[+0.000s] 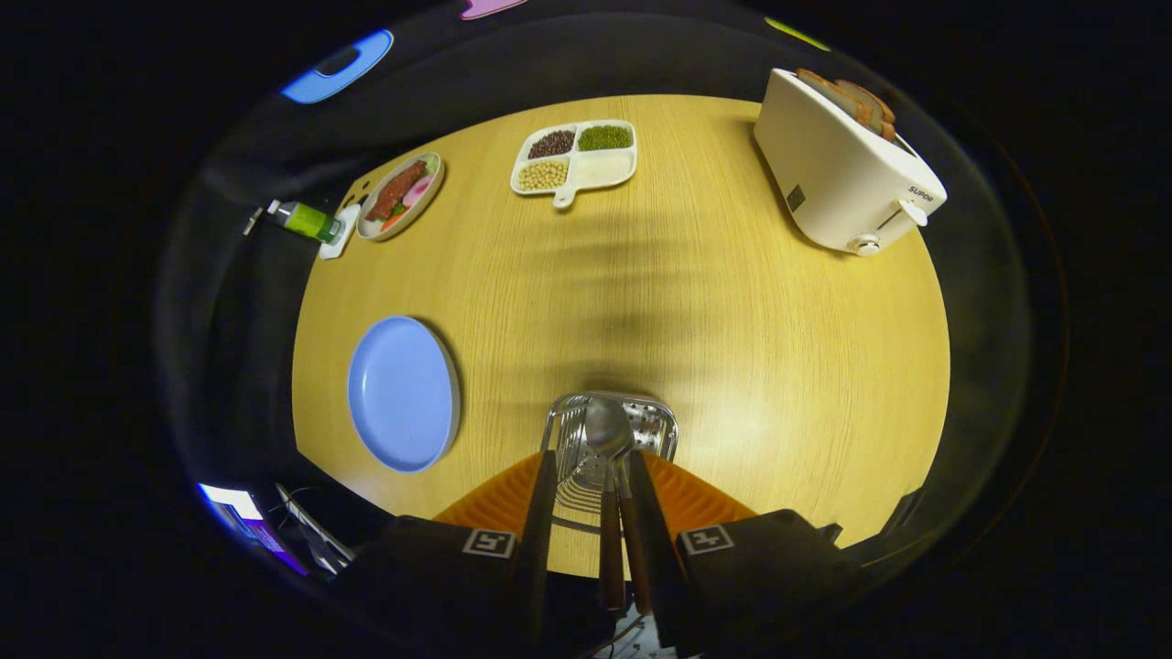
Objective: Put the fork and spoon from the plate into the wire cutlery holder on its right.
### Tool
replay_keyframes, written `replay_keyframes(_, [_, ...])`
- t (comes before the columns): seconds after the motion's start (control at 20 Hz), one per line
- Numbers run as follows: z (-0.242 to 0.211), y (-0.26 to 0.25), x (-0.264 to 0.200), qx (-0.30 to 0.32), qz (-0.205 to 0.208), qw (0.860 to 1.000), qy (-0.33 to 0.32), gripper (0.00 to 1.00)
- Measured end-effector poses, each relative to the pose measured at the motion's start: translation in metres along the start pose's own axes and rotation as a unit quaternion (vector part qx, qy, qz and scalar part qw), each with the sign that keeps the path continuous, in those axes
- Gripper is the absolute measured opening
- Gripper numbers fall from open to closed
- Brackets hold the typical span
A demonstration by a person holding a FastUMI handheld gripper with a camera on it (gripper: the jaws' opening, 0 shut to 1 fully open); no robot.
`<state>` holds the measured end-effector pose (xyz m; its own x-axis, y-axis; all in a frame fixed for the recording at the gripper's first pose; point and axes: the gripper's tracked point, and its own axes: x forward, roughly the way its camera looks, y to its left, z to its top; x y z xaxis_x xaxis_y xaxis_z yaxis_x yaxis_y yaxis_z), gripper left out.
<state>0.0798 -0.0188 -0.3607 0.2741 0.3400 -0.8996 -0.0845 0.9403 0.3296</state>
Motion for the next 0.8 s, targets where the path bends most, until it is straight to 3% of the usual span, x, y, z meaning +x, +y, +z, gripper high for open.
replay_keyframes(0.1, [0.010,0.001,-0.020,0.006,0.001,0.999,-0.052,0.64])
replay_keyframes(0.25, [0.025,0.003,-0.063,0.004,-0.010,0.991,-0.137,0.94])
replay_keyframes(0.6, [0.050,0.028,-0.172,-0.056,-0.023,0.944,-0.324,1.00])
replay_keyframes(0.8, [0.060,0.039,-0.229,-0.076,-0.008,0.917,-0.391,0.99])
